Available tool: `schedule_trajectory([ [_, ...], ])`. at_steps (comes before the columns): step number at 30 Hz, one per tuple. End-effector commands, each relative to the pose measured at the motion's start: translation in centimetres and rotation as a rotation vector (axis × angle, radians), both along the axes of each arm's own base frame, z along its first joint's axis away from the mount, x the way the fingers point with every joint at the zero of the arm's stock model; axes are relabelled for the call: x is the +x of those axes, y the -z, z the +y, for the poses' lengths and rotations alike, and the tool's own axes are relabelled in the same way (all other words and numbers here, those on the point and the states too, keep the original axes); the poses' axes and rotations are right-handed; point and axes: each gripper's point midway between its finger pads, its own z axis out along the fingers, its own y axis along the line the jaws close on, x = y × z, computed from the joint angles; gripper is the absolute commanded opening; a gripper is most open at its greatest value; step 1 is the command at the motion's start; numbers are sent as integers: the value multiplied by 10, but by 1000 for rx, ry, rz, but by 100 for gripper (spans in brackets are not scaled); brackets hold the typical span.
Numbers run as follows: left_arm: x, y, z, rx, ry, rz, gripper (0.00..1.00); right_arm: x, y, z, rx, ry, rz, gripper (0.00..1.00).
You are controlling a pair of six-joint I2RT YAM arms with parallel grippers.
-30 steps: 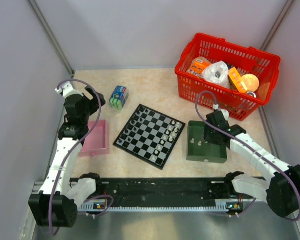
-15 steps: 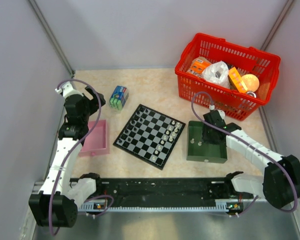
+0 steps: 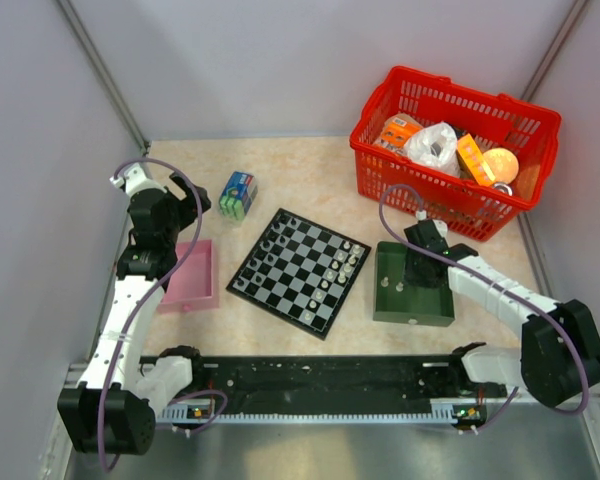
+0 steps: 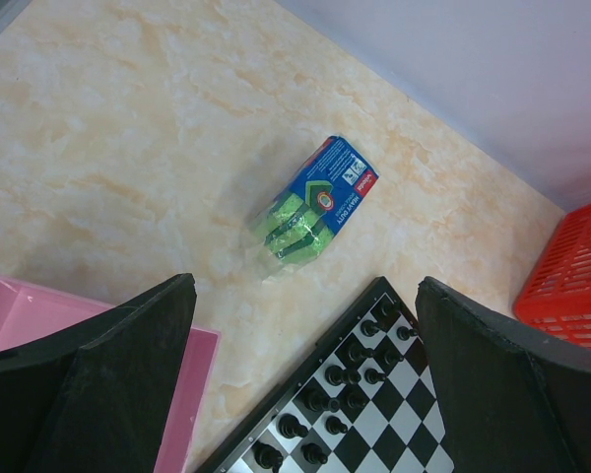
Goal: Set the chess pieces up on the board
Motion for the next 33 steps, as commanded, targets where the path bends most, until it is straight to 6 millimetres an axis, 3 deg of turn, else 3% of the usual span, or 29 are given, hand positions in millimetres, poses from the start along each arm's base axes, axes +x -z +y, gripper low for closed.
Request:
schedule_trajectory([
  [1, 5, -11, 0, -11, -2, -51, 99, 22, -12, -1, -15, 9, -72, 36],
  [27, 8, -13, -1, -14, 5, -56, 99, 29, -15, -3, -16, 12, -88, 19],
  [33, 7, -14, -1, -14, 4, -57, 99, 31, -31, 0, -2, -6, -115, 10],
])
